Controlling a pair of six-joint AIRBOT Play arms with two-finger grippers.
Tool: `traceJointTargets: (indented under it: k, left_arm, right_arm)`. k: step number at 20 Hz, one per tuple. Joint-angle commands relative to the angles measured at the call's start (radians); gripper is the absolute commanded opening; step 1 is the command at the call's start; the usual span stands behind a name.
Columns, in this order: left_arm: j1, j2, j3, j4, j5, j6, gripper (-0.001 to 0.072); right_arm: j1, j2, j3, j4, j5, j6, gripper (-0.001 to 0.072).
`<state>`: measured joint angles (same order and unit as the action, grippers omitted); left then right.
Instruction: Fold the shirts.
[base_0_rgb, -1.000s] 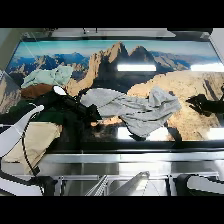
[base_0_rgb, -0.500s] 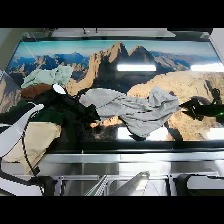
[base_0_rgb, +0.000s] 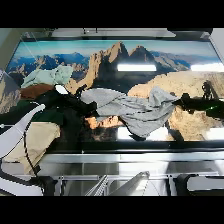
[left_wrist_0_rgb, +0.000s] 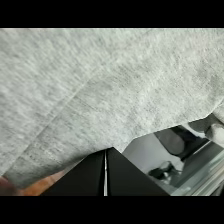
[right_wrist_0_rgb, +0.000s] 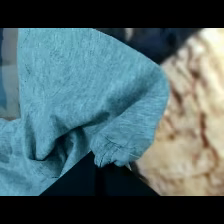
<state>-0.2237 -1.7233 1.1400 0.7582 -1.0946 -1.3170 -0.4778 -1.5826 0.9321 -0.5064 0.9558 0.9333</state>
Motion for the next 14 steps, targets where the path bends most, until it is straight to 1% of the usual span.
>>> traceJointTargets:
  k: [1,3,5,6,8,9,10,12,14]
  left_arm:
    - [0.028,0.014,0.001,-0.039,-0.014,0.000,0.0008]
    - [0.029,0.060,0.001,-0.050,-0.027,0.014,0.0011]
    - [0.029,0.100,0.001,-0.014,-0.068,0.011,0.0016]
    - [0.029,0.111,0.001,0.030,-0.111,-0.004,0.0088]
    - [0.029,0.117,0.001,0.145,-0.192,-0.076,0.0693]
    - [0.029,0.116,0.000,0.204,-0.222,-0.113,0.0715]
    - [0.028,0.116,-0.004,0.245,-0.226,-0.128,0.0715]
    - [0.027,0.116,-0.043,0.205,-0.187,-0.151,0.0697]
    - [0.027,0.116,-0.096,0.134,-0.097,-0.146,0.0697]
  right_arm:
    - [0.006,0.011,0.032,0.020,0.063,-0.007,0.0016]
    - [0.000,0.044,0.045,0.017,0.082,-0.006,0.0016]
    - [0.000,0.076,0.048,0.017,0.077,-0.006,0.0016]
    - [0.000,0.082,0.048,0.017,0.079,-0.006,0.0016]
    - [0.000,0.082,0.047,0.009,0.099,-0.006,0.0016]
    - [0.001,0.082,0.047,0.005,0.108,-0.006,0.0016]
    - [0.001,0.082,0.047,0.006,0.113,-0.006,0.0016]
    - [0.001,0.082,0.047,0.006,0.116,-0.006,0.0016]
    - [0.002,0.082,0.047,0.006,0.116,-0.006,0.0016]
